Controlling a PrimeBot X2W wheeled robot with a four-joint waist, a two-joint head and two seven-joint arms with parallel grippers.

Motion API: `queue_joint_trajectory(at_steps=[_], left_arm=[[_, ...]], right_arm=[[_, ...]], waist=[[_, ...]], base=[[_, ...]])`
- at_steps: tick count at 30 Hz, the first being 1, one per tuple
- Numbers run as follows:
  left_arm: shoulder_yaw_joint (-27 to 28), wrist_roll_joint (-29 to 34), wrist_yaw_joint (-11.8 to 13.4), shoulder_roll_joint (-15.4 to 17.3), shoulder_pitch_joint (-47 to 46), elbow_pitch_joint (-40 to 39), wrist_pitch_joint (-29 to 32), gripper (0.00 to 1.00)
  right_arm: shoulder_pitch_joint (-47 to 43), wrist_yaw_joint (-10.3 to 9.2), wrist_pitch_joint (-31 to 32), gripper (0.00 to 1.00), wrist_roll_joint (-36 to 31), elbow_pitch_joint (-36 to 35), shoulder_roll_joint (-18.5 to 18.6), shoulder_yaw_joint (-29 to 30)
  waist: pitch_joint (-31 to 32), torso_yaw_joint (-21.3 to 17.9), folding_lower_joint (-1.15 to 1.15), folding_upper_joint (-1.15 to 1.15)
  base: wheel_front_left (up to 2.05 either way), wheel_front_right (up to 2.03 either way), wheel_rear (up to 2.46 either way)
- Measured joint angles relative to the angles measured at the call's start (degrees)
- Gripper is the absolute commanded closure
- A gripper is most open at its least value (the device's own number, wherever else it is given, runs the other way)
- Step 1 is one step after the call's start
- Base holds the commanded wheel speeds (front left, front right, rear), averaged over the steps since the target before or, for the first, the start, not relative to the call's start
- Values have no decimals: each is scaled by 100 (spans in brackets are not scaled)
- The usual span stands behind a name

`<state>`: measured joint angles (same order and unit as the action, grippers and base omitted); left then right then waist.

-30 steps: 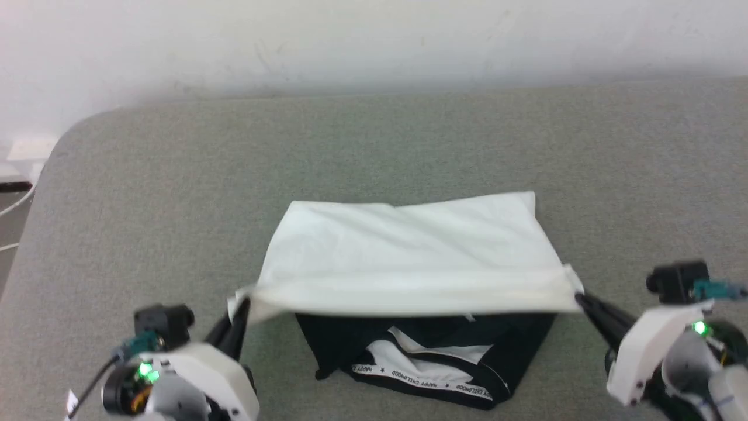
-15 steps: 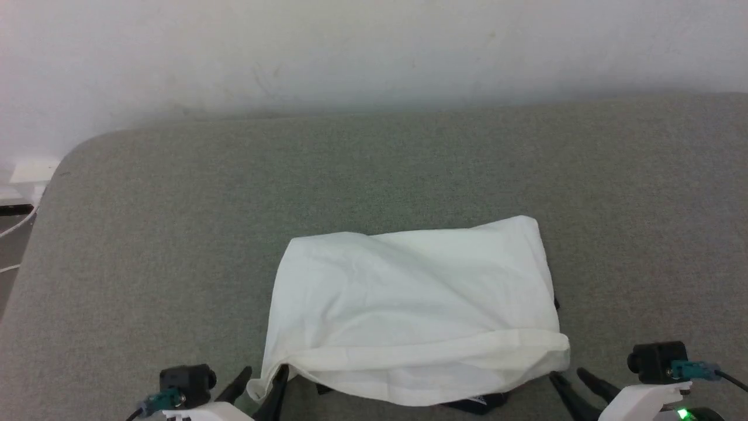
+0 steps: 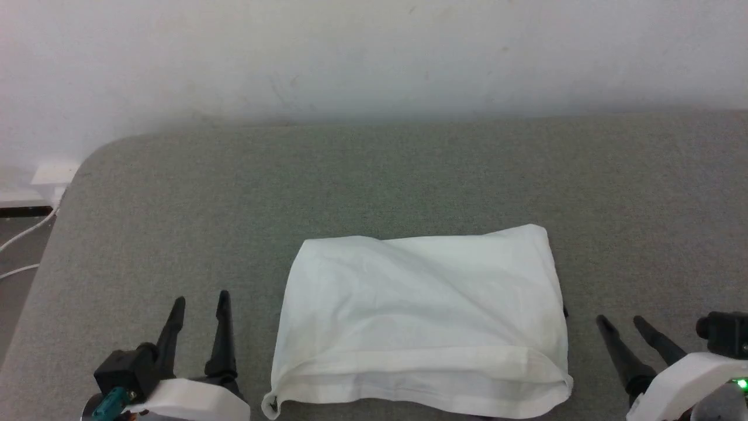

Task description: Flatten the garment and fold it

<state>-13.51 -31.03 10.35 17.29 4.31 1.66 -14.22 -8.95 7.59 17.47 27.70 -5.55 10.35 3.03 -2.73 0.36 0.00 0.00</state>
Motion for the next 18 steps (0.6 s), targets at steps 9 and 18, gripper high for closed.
queue_joint_trajectory(at_steps=[9, 18], left_arm=[[452, 783, 134, -141, -65, -499, -51, 0], [584, 1107, -231, -286, -65, -553, -51, 0]], right_arm=[[831, -4, 1158, 0, 114, 1222, 215, 336], [1717, -4, 1856, 0, 247, 2429, 155, -94]], waist=[[53, 342, 0, 0], [-129, 656, 1, 0]], base=[[0, 0, 0], [0, 0, 0]])
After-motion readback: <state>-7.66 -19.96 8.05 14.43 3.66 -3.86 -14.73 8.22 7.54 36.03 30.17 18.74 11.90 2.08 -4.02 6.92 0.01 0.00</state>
